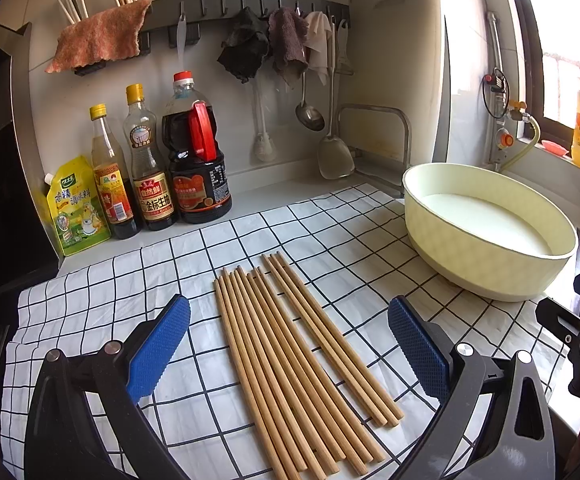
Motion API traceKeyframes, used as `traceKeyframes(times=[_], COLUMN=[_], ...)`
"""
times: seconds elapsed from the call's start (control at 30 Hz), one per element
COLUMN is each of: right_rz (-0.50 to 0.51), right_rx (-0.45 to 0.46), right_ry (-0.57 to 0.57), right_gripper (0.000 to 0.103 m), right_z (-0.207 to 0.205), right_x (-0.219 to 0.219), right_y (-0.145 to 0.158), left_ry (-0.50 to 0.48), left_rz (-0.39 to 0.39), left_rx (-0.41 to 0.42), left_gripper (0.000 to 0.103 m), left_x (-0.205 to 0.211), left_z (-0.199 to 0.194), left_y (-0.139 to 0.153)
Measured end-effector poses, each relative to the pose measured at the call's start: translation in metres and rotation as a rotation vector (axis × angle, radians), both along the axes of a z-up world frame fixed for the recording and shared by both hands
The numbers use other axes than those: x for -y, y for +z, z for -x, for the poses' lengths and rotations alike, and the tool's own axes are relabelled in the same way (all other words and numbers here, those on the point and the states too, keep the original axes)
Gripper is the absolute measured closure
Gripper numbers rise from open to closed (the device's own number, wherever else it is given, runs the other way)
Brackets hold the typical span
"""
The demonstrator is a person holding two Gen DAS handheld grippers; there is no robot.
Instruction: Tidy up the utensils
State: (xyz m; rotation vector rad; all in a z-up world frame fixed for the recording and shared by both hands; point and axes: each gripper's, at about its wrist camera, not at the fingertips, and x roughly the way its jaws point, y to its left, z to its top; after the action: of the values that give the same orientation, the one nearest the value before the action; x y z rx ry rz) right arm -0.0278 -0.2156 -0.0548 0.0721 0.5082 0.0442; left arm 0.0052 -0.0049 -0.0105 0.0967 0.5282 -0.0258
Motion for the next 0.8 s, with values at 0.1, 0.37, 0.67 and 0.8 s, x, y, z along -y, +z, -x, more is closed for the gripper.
traceKeyframes(times=[0.1,0.37,0.67,0.8], right_rz=[0.000,0.000,-0.008,-0.019], right_rx=[0.000,-0.001,-0.010,-0.031], right_ry=[0.000,0.001,0.014,0.055], right_gripper=[0.015,0.015,0.015,0.015], right_z=[0.000,0.000,-0.001,-0.003], right_x=[0.000,0.000,-0.001,-0.004], right_y=[0.000,0.000,-0.002,-0.003], left_ry=[0.001,-0.006,-0.027,-0.022], left_rz=[0.001,-0.001,0.028,0.051], left_rx=[-0.001,-0.004,-0.030,-0.070], left_gripper=[0.006,0.006,0.006,0.006], left_x=[0.000,0.003,-0.001,-0.012], left_z=[0.000,0.001,-0.005,-0.007], left_y=[0.000,-0.001,-0.002,0.004])
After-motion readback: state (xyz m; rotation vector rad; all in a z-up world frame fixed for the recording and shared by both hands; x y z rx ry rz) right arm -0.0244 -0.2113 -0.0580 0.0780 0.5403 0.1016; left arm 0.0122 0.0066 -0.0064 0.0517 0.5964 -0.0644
